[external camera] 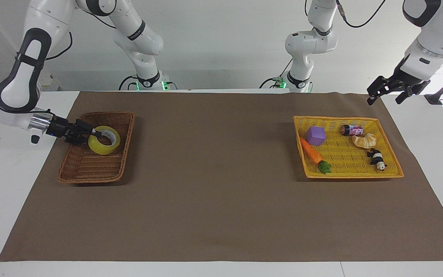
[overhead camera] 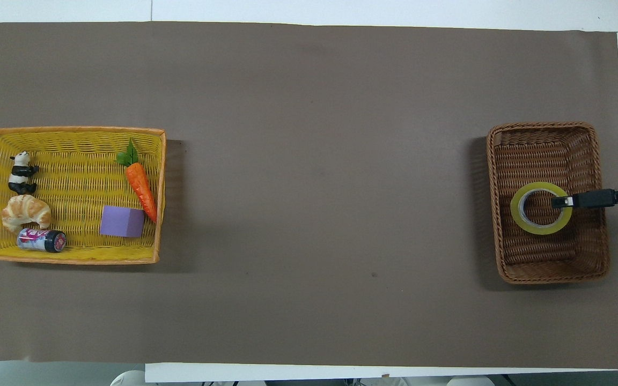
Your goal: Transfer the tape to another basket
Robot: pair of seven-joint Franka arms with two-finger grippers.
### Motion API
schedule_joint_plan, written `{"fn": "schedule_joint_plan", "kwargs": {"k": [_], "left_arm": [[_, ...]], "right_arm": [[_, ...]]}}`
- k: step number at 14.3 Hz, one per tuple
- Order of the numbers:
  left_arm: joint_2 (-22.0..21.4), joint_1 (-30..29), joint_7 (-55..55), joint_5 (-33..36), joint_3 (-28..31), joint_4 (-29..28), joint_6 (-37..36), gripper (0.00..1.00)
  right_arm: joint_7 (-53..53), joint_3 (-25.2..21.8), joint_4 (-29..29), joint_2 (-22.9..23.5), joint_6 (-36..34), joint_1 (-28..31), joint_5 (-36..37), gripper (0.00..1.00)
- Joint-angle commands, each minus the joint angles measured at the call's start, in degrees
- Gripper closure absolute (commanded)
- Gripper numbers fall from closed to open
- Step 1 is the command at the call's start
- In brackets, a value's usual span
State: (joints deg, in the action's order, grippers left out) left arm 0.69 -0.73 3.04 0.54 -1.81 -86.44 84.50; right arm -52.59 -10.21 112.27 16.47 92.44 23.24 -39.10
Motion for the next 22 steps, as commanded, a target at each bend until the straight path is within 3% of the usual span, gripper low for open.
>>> {"fn": "schedule_joint_plan", "kwargs": {"k": [1,6,11,15,17,19,22], "left_arm": [[1.24,-0.85,0.48,0.77,-1.0,2.15,-1.27,0.0],[1.42,-0.94,0.48,0.16,-1.09,2.42,-0.83,0.0],[-1.22,-0.32,0.3,0.33,-1.0,-2.33,-0.65,0.0],[-1.22,-0.94,0.21,0.33,-0.83,-2.42,-0.65,0.0],[-1.22,-0.94,0.21,0.33,-0.83,-2.42,-0.65,0.0],[-1.22,-0.85,0.21,0.33,-0.83,-2.42,-0.65,0.0],[-1.22,-0.94,0.21,0.33,-0.83,-2.42,-0.65,0.0]], "right_arm": [[-0.85,0.19,-2.66,-1.78,0.63,-2.13,3.32,0.01],[-0.42,0.28,-4.95,-8.11,3.1,-6.36,11.68,0.01],[1.85,0.72,-9.59,-12.77,2.75,-9.95,18.52,0.01],[24.86,0.72,-16.46,-14.79,-1.2,-17.51,29.59,0.01],[29.71,0.72,-20.31,-14.71,-6.63,-20.76,36.78,0.01],[38.39,0.89,-24.19,-14.36,-12.61,-22.26,39.01,0.01],[40.45,0.8,-27.01,-14.44,-14.39,-24.55,40.78,0.01]]}}
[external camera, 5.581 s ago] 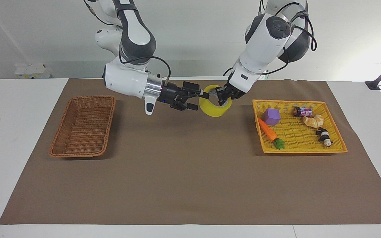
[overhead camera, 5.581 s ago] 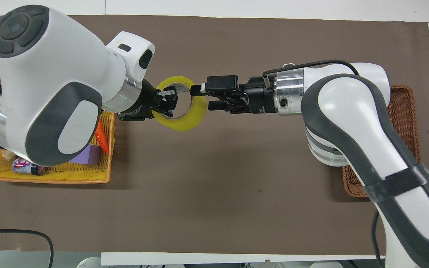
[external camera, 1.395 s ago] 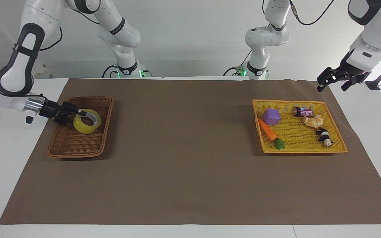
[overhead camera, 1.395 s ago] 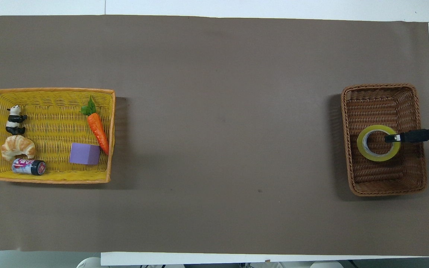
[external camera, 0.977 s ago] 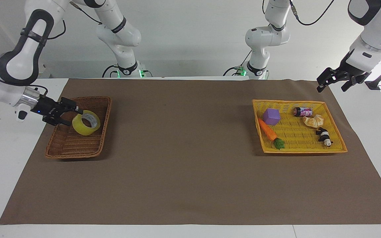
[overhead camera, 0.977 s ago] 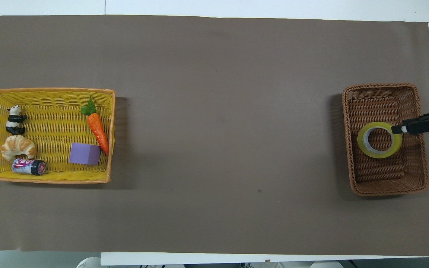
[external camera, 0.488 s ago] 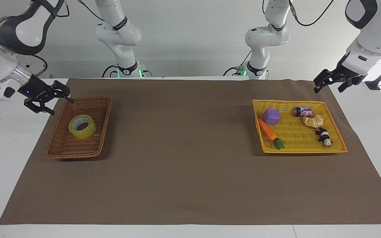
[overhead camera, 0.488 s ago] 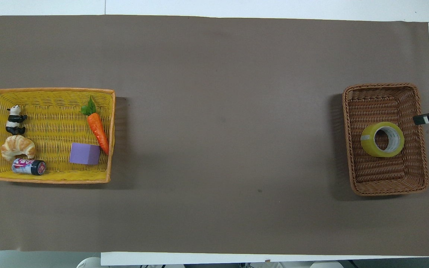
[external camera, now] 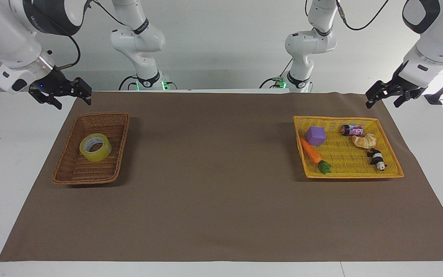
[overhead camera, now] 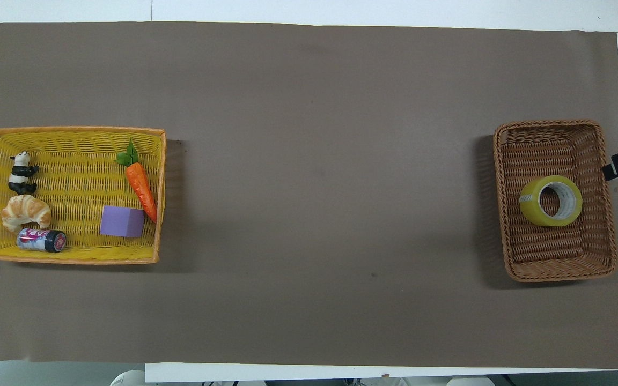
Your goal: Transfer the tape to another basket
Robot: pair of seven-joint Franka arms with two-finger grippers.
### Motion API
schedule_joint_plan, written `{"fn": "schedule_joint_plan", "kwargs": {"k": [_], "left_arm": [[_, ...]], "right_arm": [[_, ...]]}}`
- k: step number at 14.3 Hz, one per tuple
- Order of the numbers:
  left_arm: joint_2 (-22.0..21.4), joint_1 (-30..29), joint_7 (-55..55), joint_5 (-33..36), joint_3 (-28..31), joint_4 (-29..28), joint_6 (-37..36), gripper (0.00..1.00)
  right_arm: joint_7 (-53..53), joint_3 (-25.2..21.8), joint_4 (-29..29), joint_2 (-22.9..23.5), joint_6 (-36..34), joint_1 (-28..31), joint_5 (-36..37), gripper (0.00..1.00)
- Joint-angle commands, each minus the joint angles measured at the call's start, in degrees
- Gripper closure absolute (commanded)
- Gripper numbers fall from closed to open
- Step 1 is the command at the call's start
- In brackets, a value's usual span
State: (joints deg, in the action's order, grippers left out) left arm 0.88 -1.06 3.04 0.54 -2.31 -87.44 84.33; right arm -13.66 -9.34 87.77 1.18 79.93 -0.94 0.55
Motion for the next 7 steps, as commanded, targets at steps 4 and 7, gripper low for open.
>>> {"fn": "schedule_joint_plan", "kwargs": {"k": [4,7], "left_arm": [[-1.41,-0.61,0.21,0.34,-0.32,-1.42,-0.48,0.0],[-1.41,-0.61,0.21,0.34,-0.32,-1.42,-0.48,0.0]], "right_arm": [[2.76,-0.32,-1.73,-0.12,-2.06,-1.43,1.29,0.01],[2.67,-0.24,0.11,-1.35,-2.06,-0.99,1.38,0.01]]}}
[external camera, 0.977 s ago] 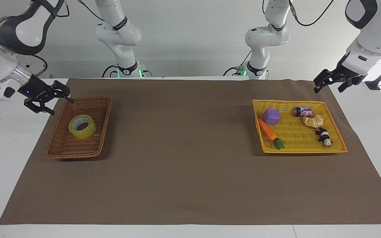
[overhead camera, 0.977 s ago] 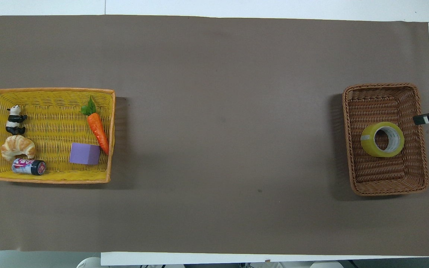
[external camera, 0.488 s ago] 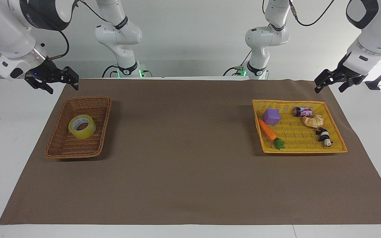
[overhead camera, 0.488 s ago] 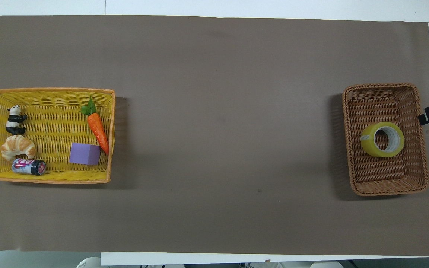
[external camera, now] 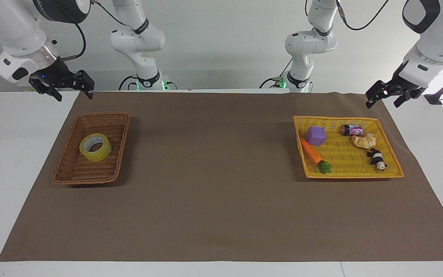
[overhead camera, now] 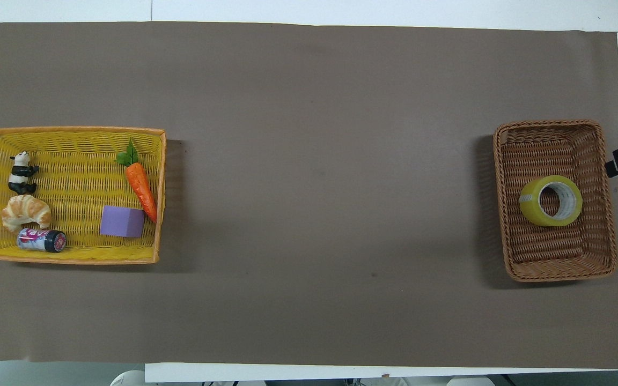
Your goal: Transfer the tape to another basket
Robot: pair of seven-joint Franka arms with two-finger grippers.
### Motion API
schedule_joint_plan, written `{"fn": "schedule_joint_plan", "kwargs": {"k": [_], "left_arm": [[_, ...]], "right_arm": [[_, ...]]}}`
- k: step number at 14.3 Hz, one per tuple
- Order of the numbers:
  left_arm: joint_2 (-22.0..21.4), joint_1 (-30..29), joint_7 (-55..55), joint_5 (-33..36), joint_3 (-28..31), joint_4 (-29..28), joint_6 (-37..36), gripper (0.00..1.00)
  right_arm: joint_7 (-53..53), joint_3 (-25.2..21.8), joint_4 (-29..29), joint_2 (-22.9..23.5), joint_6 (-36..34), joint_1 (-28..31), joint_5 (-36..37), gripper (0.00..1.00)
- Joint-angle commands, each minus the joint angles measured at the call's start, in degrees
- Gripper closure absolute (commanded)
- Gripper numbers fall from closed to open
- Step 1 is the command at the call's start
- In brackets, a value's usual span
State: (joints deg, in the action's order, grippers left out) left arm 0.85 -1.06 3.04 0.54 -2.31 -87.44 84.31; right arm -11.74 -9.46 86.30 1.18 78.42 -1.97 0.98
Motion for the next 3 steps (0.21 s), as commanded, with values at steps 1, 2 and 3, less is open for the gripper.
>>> {"fn": "schedule_joint_plan", "kwargs": {"k": [1,2,3], "left_arm": [[-1.38,-0.61,0.21,0.34,-0.32,-1.42,-0.47,0.0],[-1.38,-0.61,0.21,0.34,-0.32,-1.42,-0.38,0.0],[-1.38,-0.61,0.21,0.34,-0.32,-1.42,-0.46,0.0]], "right_arm": [[0.84,-0.12,1.94,-1.62,-0.55,0.12,0.96,0.01],[0.84,-0.12,1.94,-1.62,-0.64,0.12,1.13,0.01],[0.93,-0.12,1.94,-1.62,-0.64,0.12,1.22,0.01]]}}
